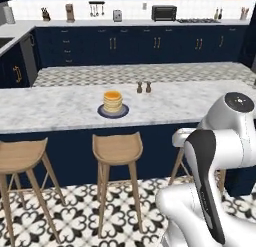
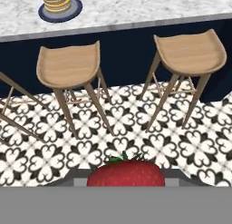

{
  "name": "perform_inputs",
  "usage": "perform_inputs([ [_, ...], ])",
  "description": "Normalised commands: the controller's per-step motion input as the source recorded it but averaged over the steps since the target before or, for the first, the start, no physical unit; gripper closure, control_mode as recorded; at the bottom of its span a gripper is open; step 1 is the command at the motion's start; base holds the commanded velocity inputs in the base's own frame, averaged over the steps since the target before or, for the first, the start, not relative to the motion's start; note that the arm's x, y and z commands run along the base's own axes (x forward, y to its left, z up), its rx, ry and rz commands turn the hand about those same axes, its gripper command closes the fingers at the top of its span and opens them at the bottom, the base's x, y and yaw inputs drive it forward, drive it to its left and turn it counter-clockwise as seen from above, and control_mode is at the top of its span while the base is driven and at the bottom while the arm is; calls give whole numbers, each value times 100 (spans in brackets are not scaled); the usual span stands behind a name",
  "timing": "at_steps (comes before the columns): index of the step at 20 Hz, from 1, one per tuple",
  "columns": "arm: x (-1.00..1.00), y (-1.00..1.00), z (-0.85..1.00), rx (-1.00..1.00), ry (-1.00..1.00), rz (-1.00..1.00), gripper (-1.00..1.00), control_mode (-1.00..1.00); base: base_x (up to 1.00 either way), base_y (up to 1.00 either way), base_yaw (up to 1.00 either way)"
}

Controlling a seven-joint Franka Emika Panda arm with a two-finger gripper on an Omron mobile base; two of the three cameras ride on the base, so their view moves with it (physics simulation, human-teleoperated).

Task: Take the strawberry from the fridge and place it on top of the pancake, located on the dining counter.

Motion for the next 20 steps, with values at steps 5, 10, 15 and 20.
perform_inputs([
  [5, 0, 0, 0, 0, 0, 0, 100, 100, 63, 98, -24],
  [10, 0, 0, 0, 0, 0, 0, 100, 100, 36, 29, 2],
  [15, 0, 0, 0, 0, 0, 0, 100, 100, 43, -3, 9],
  [20, 0, 0, 0, 0, 0, 0, 100, 100, 64, -7, 2],
])
